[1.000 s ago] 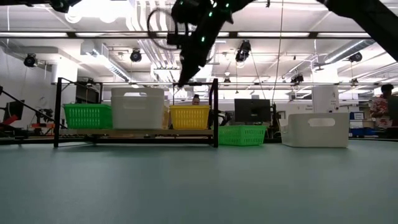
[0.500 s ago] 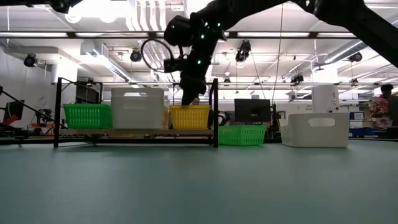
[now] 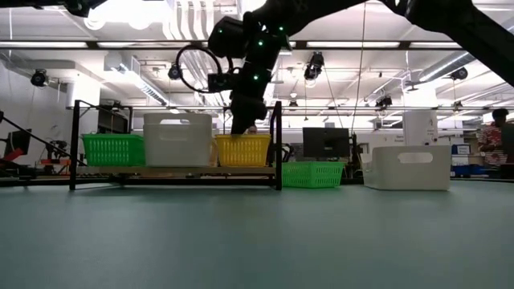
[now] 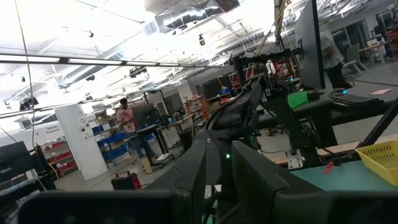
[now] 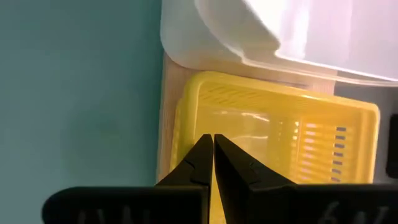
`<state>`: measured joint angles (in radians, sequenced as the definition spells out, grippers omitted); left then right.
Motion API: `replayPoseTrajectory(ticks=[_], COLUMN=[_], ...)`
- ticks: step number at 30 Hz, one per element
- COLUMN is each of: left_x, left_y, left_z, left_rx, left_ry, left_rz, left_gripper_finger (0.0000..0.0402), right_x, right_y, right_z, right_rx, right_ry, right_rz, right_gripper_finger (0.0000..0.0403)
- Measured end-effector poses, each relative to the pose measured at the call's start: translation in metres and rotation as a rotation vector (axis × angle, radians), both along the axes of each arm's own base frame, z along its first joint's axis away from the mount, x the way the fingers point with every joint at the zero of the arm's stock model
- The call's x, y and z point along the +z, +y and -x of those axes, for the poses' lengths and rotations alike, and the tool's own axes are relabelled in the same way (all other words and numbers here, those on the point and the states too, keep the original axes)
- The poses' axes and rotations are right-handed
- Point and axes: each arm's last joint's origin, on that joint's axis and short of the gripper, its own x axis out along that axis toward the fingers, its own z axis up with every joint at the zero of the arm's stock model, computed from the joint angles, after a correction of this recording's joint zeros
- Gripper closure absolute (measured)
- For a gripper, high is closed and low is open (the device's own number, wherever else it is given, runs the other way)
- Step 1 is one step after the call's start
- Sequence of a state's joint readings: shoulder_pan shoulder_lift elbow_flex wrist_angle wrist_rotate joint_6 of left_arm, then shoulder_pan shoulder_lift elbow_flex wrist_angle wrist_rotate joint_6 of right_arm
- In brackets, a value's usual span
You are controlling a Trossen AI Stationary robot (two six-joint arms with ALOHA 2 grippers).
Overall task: Stack baskets on shelf by color
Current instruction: Stack the left yellow bin on the top of the yellow bin on the shelf
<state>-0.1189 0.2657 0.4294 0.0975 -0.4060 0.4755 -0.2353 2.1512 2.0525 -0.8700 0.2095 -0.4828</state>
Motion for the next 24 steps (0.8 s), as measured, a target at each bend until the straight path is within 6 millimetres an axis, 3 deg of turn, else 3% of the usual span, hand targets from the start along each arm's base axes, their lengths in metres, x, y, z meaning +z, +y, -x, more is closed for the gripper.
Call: replayPoseTrajectory(ticks=[8,15,19,24], left_x=[-0.001,-0.003,-0.002,0.001], left_y=[0.0,0.0,0.0,0.0], left_z=[-0.001,-0.002,-0.001,0.0], left_rx=[0.0,-0.006,-0.004,0.001], left_ry=[0.002,0.003,-0.014,-0.041], left_rz=[0.0,0.022,0.015,-0.001], left_gripper_finger=[0.034,0.034,0.034,0.034], right_x=[0.038,0.07,0.061,0.034], right_y=[0.008,0.031,0.039,0.041], right_z=[0.017,0.03,0.017,0.01], right_rx=[-0.031,0.164,0.178,0.167], right_ry=[-0.02,-0.125,-0.185,-0.059], right_rz=[0.06,-0.265,-0.288,-0.149], right_gripper_finger=[0.0394,0.0394,0.0394,0.0394])
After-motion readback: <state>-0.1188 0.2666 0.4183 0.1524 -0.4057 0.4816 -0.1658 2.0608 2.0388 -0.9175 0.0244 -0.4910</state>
